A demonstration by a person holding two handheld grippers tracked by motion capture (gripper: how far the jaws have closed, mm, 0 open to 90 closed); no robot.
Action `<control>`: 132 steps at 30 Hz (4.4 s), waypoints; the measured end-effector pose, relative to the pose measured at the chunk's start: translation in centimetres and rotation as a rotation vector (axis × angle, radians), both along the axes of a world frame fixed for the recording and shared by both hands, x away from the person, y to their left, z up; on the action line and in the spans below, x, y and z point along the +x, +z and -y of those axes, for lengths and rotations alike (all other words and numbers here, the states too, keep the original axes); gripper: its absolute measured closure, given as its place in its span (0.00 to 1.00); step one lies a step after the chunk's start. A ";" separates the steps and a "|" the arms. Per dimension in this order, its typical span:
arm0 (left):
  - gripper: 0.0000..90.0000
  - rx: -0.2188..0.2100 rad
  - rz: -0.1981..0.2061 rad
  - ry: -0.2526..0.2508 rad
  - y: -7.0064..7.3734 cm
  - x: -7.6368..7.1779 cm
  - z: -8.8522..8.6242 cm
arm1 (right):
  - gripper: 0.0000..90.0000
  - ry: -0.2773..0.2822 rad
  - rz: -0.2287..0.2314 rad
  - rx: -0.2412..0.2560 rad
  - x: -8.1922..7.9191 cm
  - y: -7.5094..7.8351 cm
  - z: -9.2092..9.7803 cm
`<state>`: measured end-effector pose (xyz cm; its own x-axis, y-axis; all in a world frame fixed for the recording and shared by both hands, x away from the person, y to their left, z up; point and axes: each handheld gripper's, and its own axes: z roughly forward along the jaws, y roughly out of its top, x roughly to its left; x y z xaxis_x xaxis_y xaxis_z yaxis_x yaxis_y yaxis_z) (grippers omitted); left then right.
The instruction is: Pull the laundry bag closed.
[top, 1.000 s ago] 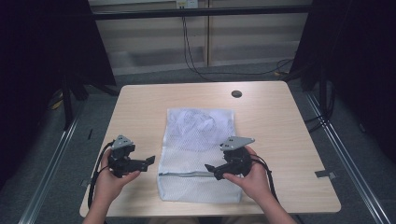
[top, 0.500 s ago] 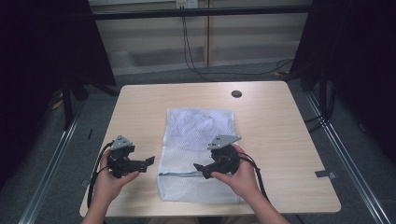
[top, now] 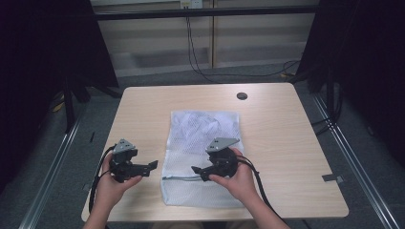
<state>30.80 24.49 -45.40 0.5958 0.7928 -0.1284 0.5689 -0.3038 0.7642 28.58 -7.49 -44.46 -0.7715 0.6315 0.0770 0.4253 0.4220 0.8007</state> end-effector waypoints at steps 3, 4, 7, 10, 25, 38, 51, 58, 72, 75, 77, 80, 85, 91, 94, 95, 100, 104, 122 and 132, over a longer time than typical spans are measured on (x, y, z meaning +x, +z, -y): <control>0.05 -0.005 0.001 0.002 0.0 0.0 -0.1 | 0.27 0.013 -0.012 0.009 0.1 -0.1 -0.4; 0.05 -0.005 0.000 0.001 0.0 0.0 -0.1 | 0.28 0.012 -0.014 0.007 0.1 -0.1 -0.5; 0.05 0.003 -0.005 -0.007 -0.1 -0.1 -0.1 | 0.30 0.019 -0.028 0.022 0.2 -0.2 -0.9; 0.05 0.007 -0.004 -0.010 -0.1 -0.1 -0.1 | 0.33 0.022 -0.038 0.038 0.5 -0.4 -1.3; 0.05 -0.003 -0.016 -0.005 -0.2 -0.3 -0.5 | 0.41 -0.001 -0.128 0.102 0.9 -1.2 -3.0; 0.05 -0.001 -0.022 -0.004 -0.3 -0.4 -0.7 | 0.47 -0.041 -0.241 0.156 1.1 -2.3 -4.5; 0.05 0.004 -0.025 0.001 -0.3 -0.5 -0.8 | 0.52 -0.061 -0.313 0.208 1.3 -3.0 -5.6; 0.05 -0.002 -0.026 0.001 -0.3 -0.4 -0.9 | 0.52 -0.070 -0.335 0.204 1.5 -3.3 -6.1; 0.05 0.004 -0.033 -0.013 -0.4 -0.4 -0.9 | 0.57 -0.106 -0.383 0.202 1.7 -4.1 -7.0; 0.05 0.002 -0.032 -0.010 -0.4 -0.5 -0.8 | 0.58 -0.112 -0.400 0.200 1.7 -4.3 -7.2; 0.05 0.003 -0.033 -0.009 -0.4 -0.5 -0.8 | 0.59 -0.109 -0.404 0.205 1.7 -4.4 -7.3; 0.05 0.004 -0.035 -0.009 -0.5 -0.5 -0.9 | 0.61 -0.112 -0.426 0.220 1.8 -4.6 -7.5; 0.05 0.007 -0.036 -0.009 -0.5 -0.5 -1.0 | 0.62 -0.112 -0.442 0.225 1.9 -4.8 -7.8; 0.05 0.006 -0.040 -0.014 -0.5 -0.5 -1.0 | 0.65 -0.114 -0.460 0.224 1.9 -5.1 -8.1; 0.05 0.003 -0.039 -0.008 -0.5 -0.5 -1.1 | 0.67 -0.116 -0.465 0.218 1.9 -5.3 -8.2; 0.05 0.003 -0.039 -0.010 -0.5 -0.5 -1.1 | 0.68 -0.117 -0.465 0.219 1.9 -5.4 -8.3; 0.05 0.002 -0.037 -0.011 -0.5 -0.5 -1.1 | 0.70 -0.119 -0.483 0.229 1.9 -5.5 -8.5; 0.05 0.002 -0.040 -0.012 -0.4 -0.5 -1.1 | 0.71 -0.113 -0.485 0.231 1.9 -5.6 -8.7; 0.06 0.003 -0.039 -0.007 -0.5 -0.5 -1.3 | 0.83 -0.113 -0.531 0.250 2.0 -5.8 -9.6; 0.06 0.008 -0.038 -0.002 -0.5 -0.6 -1.5 | 0.90 -0.128 -0.547 0.232 2.1 -6.3 -10.1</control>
